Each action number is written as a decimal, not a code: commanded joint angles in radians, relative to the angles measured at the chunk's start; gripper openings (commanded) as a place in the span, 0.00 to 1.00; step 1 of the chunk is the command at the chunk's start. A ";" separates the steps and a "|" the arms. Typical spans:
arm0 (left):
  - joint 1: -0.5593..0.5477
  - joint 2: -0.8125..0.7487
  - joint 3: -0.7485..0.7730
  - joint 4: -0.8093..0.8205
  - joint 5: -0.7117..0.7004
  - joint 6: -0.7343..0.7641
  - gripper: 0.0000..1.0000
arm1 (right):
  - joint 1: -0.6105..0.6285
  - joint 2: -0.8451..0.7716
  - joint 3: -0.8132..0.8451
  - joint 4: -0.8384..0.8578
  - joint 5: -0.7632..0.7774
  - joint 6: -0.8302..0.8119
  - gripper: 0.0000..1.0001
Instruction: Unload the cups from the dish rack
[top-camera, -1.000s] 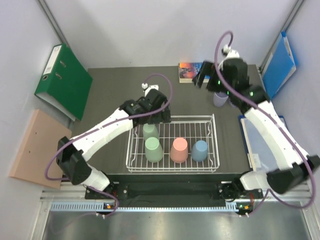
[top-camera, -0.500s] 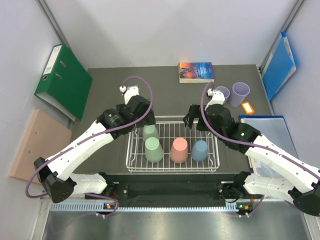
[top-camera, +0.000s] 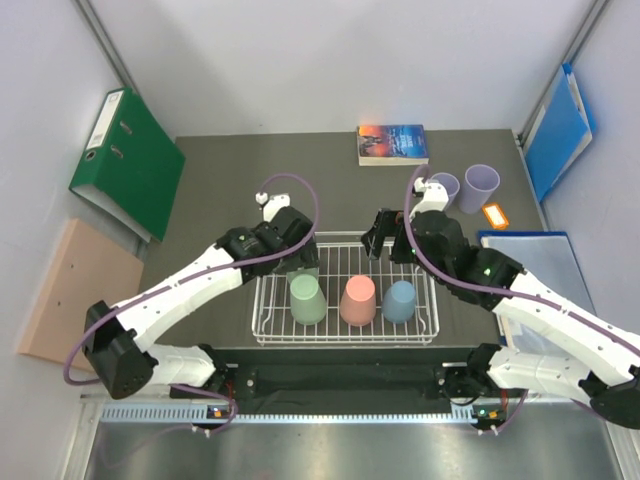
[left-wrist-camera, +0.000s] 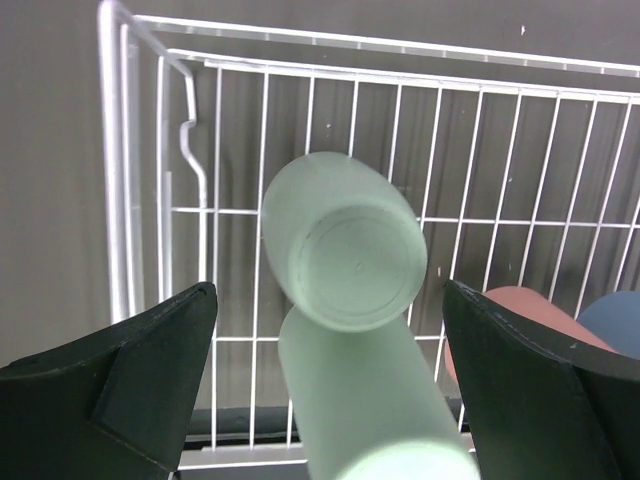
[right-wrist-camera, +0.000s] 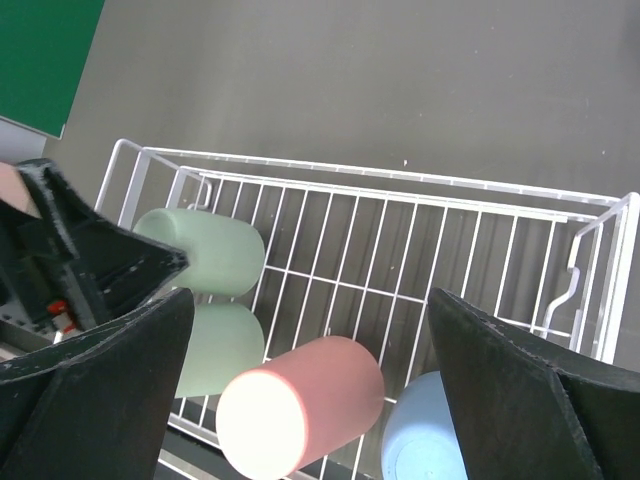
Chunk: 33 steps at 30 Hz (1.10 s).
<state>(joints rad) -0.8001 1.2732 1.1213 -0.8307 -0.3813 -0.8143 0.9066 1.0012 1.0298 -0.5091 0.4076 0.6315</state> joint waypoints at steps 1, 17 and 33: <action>-0.005 0.031 0.037 0.068 0.009 0.003 0.99 | 0.021 -0.030 0.035 0.015 0.013 0.008 1.00; -0.011 0.130 0.107 0.025 -0.042 0.003 0.50 | 0.021 -0.042 0.026 -0.002 0.040 -0.004 1.00; 0.010 0.000 0.290 0.101 0.048 0.058 0.00 | 0.021 0.001 0.110 0.009 0.166 0.014 1.00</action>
<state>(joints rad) -0.8085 1.3808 1.3697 -0.8524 -0.4168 -0.7788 0.9115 1.0088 1.0901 -0.5423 0.4721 0.6109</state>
